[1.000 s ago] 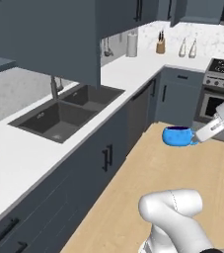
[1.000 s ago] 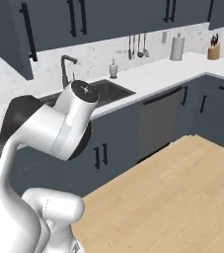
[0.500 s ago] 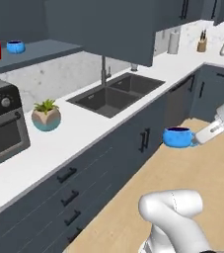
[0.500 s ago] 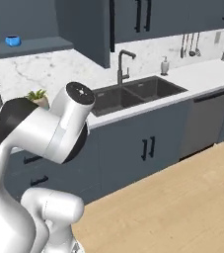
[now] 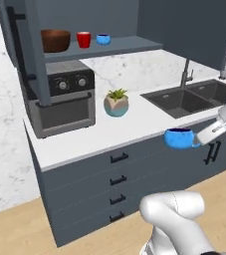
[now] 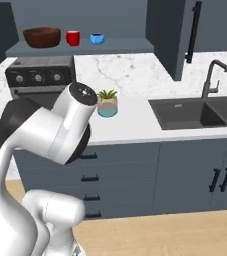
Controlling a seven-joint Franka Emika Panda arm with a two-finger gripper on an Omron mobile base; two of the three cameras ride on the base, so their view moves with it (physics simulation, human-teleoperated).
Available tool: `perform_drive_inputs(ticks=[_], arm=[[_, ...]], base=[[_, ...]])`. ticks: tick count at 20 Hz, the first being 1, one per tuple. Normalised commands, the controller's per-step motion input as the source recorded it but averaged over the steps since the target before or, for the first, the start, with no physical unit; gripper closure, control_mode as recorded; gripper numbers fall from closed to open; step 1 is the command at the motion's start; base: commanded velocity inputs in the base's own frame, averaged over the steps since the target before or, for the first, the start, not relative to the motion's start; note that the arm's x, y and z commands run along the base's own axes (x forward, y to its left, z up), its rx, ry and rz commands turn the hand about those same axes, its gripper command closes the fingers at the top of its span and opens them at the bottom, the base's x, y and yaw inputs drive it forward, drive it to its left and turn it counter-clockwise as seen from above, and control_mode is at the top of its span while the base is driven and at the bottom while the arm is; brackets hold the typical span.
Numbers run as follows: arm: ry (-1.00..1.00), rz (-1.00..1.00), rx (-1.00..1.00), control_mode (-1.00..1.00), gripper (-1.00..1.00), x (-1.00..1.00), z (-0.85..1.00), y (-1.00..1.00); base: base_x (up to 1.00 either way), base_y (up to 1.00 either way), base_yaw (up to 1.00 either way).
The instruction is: Gather all objects into one cabinet and sort the glasses and bowls to opposite sides.
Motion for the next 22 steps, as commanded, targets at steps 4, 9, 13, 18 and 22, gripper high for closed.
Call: perform_drive_inputs(ticks=[4, 9, 13, 18, 22], arm=[[0.00, 0.00, 0.00, 1.00, 1.00, 0.00, 0.00, 0.00], [0.00, 0.00, 0.00, 1.00, 1.00, 0.00, 0.00, 0.00], [0.00, 0.00, 0.00, 1.00, 1.00, 0.00, 0.00, 0.00], [0.00, 0.00, 0.00, 1.00, 1.00, 0.00, 0.00, 0.00], [0.00, 0.00, 0.00, 1.00, 1.00, 0.00, 0.00, 0.00]], base=[[-0.38, 0.03, 0.18], [-0.09, 0.03, -0.05], [0.27, 0.08, -0.22], [0.56, 0.50, -0.33], [0.61, 0.70, -0.29]])
